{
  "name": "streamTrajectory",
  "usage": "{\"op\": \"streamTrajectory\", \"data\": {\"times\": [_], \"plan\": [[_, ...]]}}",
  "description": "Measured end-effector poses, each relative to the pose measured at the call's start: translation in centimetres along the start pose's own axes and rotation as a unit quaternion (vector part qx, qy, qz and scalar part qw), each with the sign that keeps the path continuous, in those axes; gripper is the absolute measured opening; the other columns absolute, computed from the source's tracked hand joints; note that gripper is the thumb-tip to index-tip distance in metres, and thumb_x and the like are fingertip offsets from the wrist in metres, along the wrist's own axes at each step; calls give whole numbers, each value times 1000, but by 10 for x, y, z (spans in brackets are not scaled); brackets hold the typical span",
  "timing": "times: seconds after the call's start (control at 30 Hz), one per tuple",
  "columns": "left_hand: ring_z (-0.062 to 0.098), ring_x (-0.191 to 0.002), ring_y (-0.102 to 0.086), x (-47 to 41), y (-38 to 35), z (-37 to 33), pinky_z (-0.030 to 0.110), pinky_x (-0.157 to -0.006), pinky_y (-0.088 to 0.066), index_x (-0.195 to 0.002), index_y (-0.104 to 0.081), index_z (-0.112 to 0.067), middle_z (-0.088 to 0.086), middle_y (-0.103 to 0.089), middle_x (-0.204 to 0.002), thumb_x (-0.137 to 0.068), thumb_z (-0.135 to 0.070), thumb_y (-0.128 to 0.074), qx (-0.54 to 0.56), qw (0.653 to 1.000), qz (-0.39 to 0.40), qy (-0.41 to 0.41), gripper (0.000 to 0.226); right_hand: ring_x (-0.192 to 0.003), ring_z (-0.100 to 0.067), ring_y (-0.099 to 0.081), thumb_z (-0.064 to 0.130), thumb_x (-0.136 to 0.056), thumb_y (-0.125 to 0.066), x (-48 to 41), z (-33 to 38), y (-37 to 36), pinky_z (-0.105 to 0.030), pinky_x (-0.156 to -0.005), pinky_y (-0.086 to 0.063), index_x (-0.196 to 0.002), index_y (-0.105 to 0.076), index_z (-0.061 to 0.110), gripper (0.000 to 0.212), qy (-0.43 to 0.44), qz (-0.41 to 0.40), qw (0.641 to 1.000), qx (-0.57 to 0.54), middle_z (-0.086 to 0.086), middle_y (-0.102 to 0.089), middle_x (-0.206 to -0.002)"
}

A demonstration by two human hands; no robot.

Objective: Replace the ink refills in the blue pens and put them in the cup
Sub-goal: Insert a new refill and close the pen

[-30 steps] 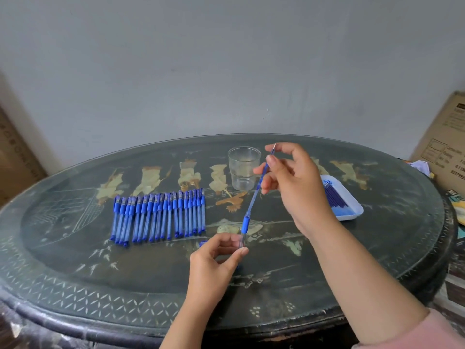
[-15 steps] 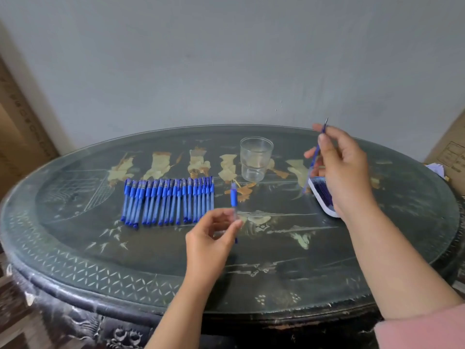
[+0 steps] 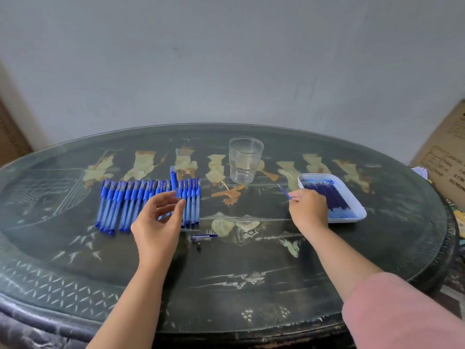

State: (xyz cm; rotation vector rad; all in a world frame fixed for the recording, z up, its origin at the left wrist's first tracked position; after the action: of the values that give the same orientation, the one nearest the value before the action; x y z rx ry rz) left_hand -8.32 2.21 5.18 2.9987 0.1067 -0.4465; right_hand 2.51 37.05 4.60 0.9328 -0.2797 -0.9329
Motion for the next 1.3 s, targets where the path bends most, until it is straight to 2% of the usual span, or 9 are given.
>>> {"op": "streamTrajectory", "data": {"times": [0.2,0.43,0.73,0.9,0.93,1.03,1.13,1.2,1.3], "plan": [[-3,-83,-66,0,-6,0,3,-68,-47,-101,-68,-23,-12,-70,-91,-84,-18,-75,-26,999,28,-6,19,-98,-29,-61,4,-94,-57,-4,11,-12,-34,-72,-48,-110,-71,5,21,40,-6,991,131,-13,-66,-106],[2,-86,-67,0,-8,0,0,-68,-46,-104,-68,-20,-8,-71,-91,-84,-20,-75,-27,999,36,-1,21,-97,-26,-59,8,-96,-57,-14,15,-20,-31,-71,-50,-110,-68,6,17,46,-2,976,211,-11,-61,-106],[2,-86,-66,2,-9,-4,-2,-67,-44,-103,-68,-21,-8,-70,-90,-83,-20,-76,-38,998,41,-1,21,-100,-27,-59,8,-100,-51,-13,15,-19,-32,-75,-51,-113,-65,2,20,50,0,977,209,-14,-61,-109],[4,-85,-66,3,-9,-5,-3,-67,-44,-103,-68,-21,-7,-70,-90,-83,-20,-75,-33,999,42,0,22,-92,-25,-59,10,-99,-52,-13,15,-10,-29,-66,-50,-105,-68,4,18,60,-26,983,170,-12,-63,-101],[4,-85,-66,3,-9,-5,-3,-67,-44,-103,-68,-21,-6,-70,-90,-83,-20,-75,-31,999,42,-1,22,-85,-24,-59,11,-99,-52,-15,13,-5,-27,-60,-47,-97,-68,6,18,60,-38,985,158,-11,-62,-94],[6,-85,-67,5,-7,-8,-2,-68,-44,-103,-67,-21,-5,-71,-90,-83,-19,-75,-26,999,39,-8,22,-67,-22,-48,10,-98,-47,-21,-11,18,-23,-44,-22,-74,-59,10,27,15,-66,988,137,-7,-54,-74],[5,-82,-67,9,-5,-11,-1,-69,-46,-102,-67,-22,-5,-71,-91,-83,-19,-76,-15,999,32,-11,21,-57,-20,-45,8,-94,-48,-32,-44,33,-23,-41,-20,-70,-59,8,27,-48,-49,991,117,-5,-53,-66],[2,-80,-67,11,-5,-12,-1,-69,-46,-101,-67,-22,-6,-71,-91,-82,-18,-76,-8,999,31,-10,21,-55,-17,-46,9,-91,-51,-35,-56,33,-20,-41,-25,-73,-67,7,24,-72,-14,991,111,-5,-58,-67],[-4,-81,-65,15,-7,-10,0,-69,-47,-100,-68,-22,-6,-71,-91,-81,-17,-76,-5,999,42,-5,21,-65,-21,-51,10,-91,-51,-37,-60,30,-21,-44,-30,-89,-70,5,20,-95,18,989,117,-6,-61,-78]]}}
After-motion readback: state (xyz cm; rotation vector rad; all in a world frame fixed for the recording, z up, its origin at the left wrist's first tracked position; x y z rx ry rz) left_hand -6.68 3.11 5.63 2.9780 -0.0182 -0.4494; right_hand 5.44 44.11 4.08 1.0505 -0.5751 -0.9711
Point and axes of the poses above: each hand's wrist, its own x-axis away from the middle knuckle, its own y-axis out of the back of the hand, z = x × y, the point moved 9 cm from there along -x, towards the middle knuckle
